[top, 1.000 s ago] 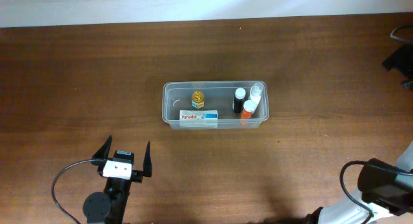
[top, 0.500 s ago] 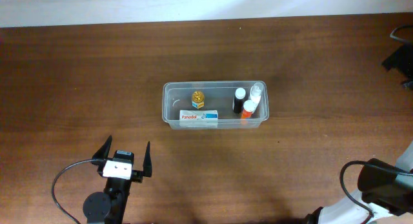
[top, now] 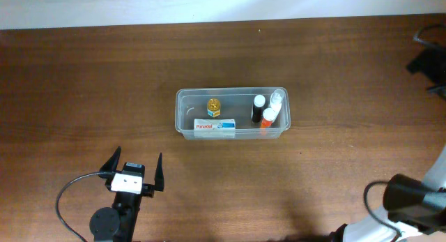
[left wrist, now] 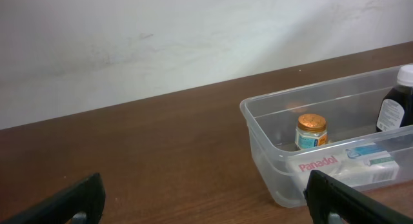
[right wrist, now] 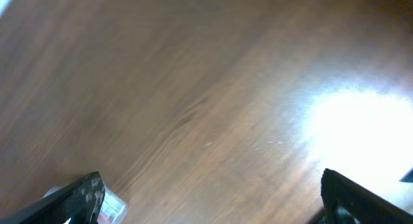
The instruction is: Pack container
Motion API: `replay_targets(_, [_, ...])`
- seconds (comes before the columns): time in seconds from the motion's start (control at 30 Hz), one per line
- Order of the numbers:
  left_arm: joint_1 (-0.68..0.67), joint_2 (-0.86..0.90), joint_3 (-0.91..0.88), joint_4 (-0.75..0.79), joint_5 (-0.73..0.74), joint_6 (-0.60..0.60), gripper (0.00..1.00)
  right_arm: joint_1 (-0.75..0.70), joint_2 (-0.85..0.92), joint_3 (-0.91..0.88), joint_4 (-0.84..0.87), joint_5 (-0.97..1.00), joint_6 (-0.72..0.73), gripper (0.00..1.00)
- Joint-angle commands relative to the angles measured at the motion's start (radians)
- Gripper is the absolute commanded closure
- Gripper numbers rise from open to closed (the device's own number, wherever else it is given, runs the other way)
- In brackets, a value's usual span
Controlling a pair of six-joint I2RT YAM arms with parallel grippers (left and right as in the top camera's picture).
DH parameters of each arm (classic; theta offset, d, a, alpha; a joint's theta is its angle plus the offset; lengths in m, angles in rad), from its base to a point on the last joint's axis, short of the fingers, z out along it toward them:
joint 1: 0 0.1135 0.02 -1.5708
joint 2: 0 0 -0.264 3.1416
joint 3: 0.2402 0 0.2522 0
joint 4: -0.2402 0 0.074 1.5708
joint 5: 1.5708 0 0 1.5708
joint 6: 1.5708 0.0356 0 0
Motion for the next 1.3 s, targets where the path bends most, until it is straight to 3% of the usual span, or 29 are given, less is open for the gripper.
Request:
replay_targets(0.0, [0.004,-0.009,-0.002,-0.006,0.000,-0.008,0.01,0.145,-0.124,0.000,-0.003,0.005,-0.002,0.02])
replay_targets(0.3, [0.004,-0.009,-0.002,-0.006,0.000,-0.008,0.01,0.480,-0.300,0.000,-0.003,0.013,-0.002,0.02])
replay_targets(0.57, [0.004,-0.009,-0.002,-0.006,0.000,-0.008,0.01,0.518,-0.457,-0.064,0.070,0.028,0.009,0.02])
replay_targets(1.17, [0.004,-0.009,-0.002,-0.006,0.000,-0.008,0.01,0.518,-1.060,-1.045,0.920,0.023,0.005,0.02])
replay_targets(1.27, [0.004,-0.009,-0.002,-0.006,0.000,-0.008,0.01,0.518,-1.148,-1.179,1.038,0.007,-0.049,0.02])
